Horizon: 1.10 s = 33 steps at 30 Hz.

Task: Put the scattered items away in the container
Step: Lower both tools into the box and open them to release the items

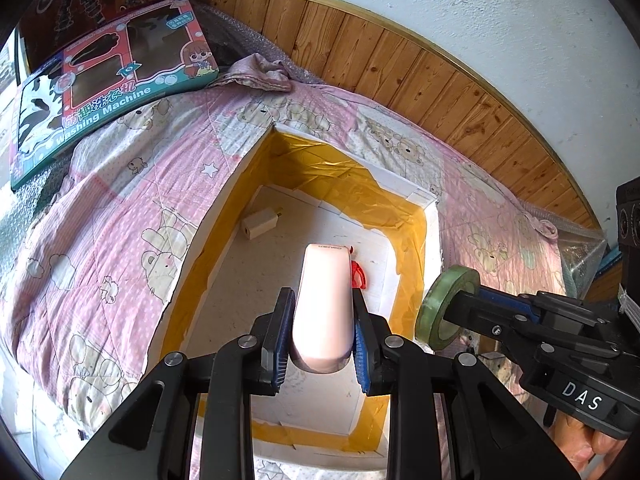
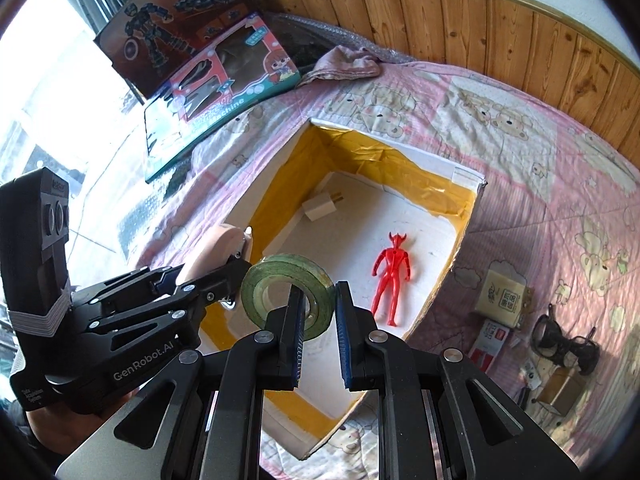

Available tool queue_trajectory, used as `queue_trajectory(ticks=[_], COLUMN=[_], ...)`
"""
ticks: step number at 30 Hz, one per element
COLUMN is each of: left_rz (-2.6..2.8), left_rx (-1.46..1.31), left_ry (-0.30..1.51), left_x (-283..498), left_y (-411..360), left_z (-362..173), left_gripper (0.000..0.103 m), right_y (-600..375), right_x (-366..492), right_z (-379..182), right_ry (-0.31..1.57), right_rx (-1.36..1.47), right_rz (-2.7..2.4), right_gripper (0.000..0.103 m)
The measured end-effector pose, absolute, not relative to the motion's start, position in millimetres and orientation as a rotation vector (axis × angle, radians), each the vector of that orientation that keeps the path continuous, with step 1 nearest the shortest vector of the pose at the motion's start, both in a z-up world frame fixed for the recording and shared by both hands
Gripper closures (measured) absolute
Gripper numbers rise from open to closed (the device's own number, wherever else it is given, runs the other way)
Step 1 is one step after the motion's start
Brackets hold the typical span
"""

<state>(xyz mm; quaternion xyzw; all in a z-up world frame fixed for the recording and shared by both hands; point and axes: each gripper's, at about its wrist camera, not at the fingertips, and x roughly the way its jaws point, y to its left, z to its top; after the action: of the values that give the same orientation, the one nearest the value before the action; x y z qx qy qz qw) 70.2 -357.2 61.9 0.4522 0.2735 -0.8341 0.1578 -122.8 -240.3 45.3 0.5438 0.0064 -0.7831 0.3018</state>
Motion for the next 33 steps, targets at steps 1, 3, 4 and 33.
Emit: queue_trajectory(ticks=[1,3,4,33], left_rz=[-2.383,-2.376,-2.372,-2.312], left_rx=[1.297,1.305,1.308,1.414], left_ry=[0.782,0.786,0.789,0.905], left_x=[69,67,66,40], left_y=[-358,-360,-361,-388], left_z=[60,57,56,18], left_gripper=[0.076,0.076,0.076,0.076], right_y=[-242,-245,-247,-274], right_x=[-125,-129,-131,-190], right_z=[44,41,40,4], right_ry=[0.02,0.026,0.028,0.111], right_rx=[1.446,1.452,1.456,1.586], right_rz=[-2.074,-2.069,-2.065,-2.046], right_gripper=[0.088,0.088,0.088,0.088])
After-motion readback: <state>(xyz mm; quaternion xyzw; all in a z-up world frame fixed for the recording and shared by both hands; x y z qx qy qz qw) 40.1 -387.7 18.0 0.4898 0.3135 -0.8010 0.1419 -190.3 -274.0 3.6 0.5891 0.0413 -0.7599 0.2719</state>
